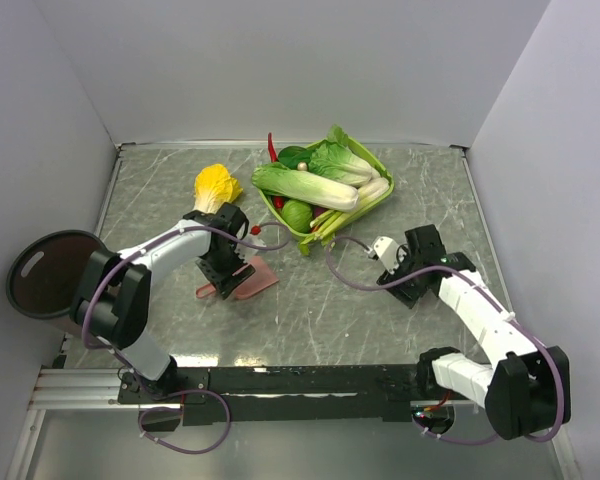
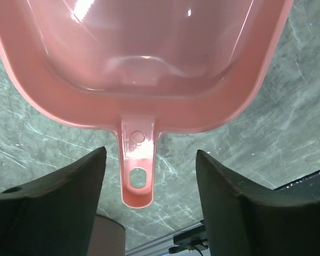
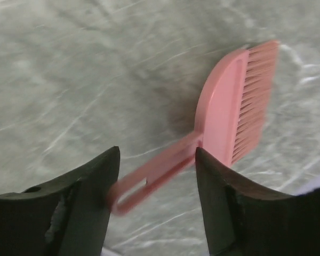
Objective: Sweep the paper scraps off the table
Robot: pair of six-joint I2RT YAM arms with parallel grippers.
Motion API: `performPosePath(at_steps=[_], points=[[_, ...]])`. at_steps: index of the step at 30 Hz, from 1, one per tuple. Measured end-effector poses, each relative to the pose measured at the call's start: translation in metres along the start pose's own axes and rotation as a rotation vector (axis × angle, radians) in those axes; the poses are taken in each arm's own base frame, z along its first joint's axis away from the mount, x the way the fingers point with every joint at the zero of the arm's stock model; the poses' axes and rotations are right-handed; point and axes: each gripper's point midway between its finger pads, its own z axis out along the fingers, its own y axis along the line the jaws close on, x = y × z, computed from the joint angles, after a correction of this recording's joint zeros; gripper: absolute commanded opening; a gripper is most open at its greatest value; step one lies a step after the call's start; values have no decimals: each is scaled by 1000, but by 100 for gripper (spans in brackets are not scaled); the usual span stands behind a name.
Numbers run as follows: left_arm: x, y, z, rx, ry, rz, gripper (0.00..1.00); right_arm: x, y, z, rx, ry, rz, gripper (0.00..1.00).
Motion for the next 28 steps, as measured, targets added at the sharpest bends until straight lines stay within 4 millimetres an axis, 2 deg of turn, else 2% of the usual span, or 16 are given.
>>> performPosePath(at_steps=[1, 3, 5, 9, 10, 13, 17, 21, 25, 28], points=[[0, 0, 0, -1, -1, -3, 74, -1, 5, -4, -32, 8, 19, 90], [0, 0, -2, -3, -5, -10, 75, -7, 11, -14, -80, 2, 64, 100], [-1, 0, -8, -10, -22, -13, 77, -21, 11, -27, -103, -33, 102, 100], [-8, 1, -29, -41, -96, -24, 79, -60, 4, -63, -109, -170, 187, 100], [-11, 2, -36, -51, -121, -34, 96, -69, 2, -71, -104, -208, 206, 100], [-20, 7, -54, -79, -182, -65, 96, -89, -6, -92, -82, -286, 291, 100], [-24, 19, -69, -110, -236, -116, 96, -101, -28, -101, 7, -305, 444, 100], [-28, 49, -87, -164, -306, -229, 97, -105, -59, -102, 125, -298, 583, 100], [-39, 98, -122, -253, -445, -383, 96, -112, -87, -111, 223, -321, 669, 100], [-48, 123, -148, -315, -552, -450, 96, -125, -108, -125, 281, -371, 704, 100]])
